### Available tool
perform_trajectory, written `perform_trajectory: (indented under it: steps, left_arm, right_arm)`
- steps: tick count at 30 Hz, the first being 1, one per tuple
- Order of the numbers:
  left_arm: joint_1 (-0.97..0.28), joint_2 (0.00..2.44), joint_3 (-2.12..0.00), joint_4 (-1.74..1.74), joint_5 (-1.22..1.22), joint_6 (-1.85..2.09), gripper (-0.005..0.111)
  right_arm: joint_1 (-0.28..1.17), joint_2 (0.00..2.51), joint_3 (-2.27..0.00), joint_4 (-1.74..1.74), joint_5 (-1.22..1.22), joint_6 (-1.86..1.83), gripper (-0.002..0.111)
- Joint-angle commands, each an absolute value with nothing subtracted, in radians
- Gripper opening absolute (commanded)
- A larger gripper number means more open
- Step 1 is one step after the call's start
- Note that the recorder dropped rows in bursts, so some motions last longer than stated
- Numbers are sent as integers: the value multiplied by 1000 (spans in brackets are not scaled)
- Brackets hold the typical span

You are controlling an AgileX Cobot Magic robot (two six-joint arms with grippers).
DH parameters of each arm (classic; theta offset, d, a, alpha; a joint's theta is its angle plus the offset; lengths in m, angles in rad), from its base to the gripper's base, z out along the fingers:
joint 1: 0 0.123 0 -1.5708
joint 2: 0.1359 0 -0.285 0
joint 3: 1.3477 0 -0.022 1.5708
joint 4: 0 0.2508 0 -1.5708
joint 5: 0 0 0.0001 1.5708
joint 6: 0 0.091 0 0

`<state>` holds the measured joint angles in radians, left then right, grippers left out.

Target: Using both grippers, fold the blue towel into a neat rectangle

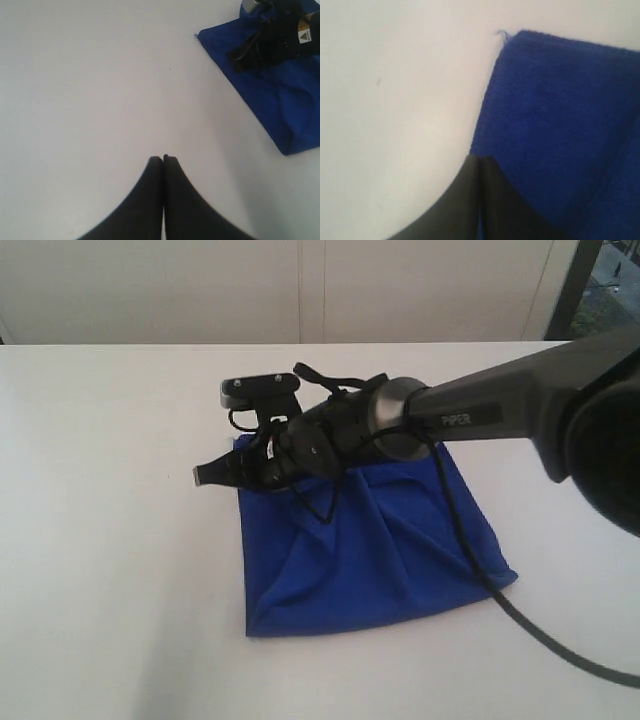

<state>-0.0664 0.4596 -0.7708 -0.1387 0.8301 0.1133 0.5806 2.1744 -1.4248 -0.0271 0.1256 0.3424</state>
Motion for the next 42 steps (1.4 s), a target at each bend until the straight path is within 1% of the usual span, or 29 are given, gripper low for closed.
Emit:
perform_trajectory:
  steps: [1,5,9,13,20,27,36,42]
  left_arm:
    - [-63,453,-766,-145,838,112,0]
    - [-63,453,-766,-145,838,112,0]
    - [-63,453,-766,-145,838,112,0]
    - [-63,453,-766,-145,838,112,0]
    - [-63,453,-766,-145,838,112,0]
    - [-63,453,-766,-145,838,112,0]
    - [-63,453,-766,-145,838,112,0]
    - [-63,453,-766,-145,838,112,0]
  right_arm:
    - [572,2055,-1435,-26,205,341,0]
    - [557,1962,-1435,-50,403,263,0]
    - [510,1909,-1432,-102,609,205,0]
    - [446,1896,-1403,-206,711,205,0]
    - [317,1900,-1294,-257,639,205,0]
    - [220,1952,-1224,-267,564,211,0]
    - [184,2020,-1188,-267,564,211,0]
    - [175,2020,-1186,-290,643,246,0]
